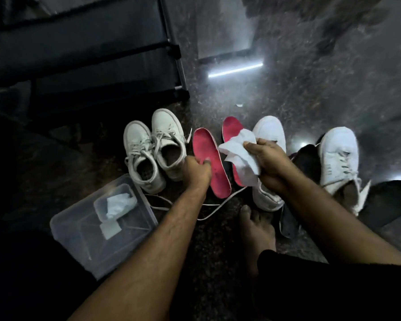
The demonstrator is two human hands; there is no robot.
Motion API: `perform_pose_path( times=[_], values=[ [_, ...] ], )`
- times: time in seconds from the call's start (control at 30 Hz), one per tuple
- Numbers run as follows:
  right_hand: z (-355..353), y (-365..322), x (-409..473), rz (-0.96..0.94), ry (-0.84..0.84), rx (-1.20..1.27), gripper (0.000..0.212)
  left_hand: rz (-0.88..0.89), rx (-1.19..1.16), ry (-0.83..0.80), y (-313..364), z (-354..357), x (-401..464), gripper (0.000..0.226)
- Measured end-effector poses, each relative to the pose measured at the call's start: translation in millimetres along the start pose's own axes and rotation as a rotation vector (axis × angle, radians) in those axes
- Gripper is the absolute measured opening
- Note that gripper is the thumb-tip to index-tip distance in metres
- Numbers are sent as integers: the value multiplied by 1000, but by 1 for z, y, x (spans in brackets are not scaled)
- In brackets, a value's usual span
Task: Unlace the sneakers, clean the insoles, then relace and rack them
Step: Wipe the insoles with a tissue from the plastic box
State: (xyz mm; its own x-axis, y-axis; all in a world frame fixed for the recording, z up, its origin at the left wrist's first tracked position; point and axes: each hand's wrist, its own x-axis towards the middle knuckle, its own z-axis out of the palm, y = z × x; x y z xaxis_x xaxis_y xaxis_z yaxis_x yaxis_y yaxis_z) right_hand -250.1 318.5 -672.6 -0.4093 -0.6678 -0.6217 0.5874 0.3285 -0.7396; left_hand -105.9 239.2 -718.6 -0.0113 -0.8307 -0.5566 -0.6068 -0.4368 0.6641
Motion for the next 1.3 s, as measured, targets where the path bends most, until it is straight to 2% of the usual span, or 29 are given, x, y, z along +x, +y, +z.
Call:
perform_pose_path(
  times=[0.1,0.2,0.27,0.37,0.47,0.63,0.73,0.9,1.0,1.1,1.2,1.3],
  values=[
    [-6,24,4,-43,119,-130,19,-2,195,59,-15,8,-5,47],
    [-18,43,2,-141,151,-437,17,58,291,69,-20,19,-13,55],
    [-27,49,1,-214,203,-721,16,35,341,74,-20,26,-13,58],
    [-39,54,-3,-329,292,-1032,12,15,308,66,-26,30,-6,46],
    [-47,57,-5,-379,355,-1146,11,30,239,39,-37,29,1,24],
    [-51,55,3,-410,386,-1170,10,50,235,22,-44,26,-1,16],
    [-50,50,6,-448,416,-1182,11,60,243,18,-47,26,-3,21],
    [-40,47,-3,-481,376,-1201,12,6,207,24,-38,29,-1,51],
    [-35,46,-1,-496,283,-1061,11,-16,232,24,-32,36,-3,74],
    [-35,43,6,-444,242,-825,14,33,380,58,-31,47,-7,99],
    [-37,36,6,-410,201,-685,13,72,484,101,-32,52,-6,89],
    [-42,36,7,-418,173,-685,13,130,501,114,-35,53,-7,72]
  ],
)
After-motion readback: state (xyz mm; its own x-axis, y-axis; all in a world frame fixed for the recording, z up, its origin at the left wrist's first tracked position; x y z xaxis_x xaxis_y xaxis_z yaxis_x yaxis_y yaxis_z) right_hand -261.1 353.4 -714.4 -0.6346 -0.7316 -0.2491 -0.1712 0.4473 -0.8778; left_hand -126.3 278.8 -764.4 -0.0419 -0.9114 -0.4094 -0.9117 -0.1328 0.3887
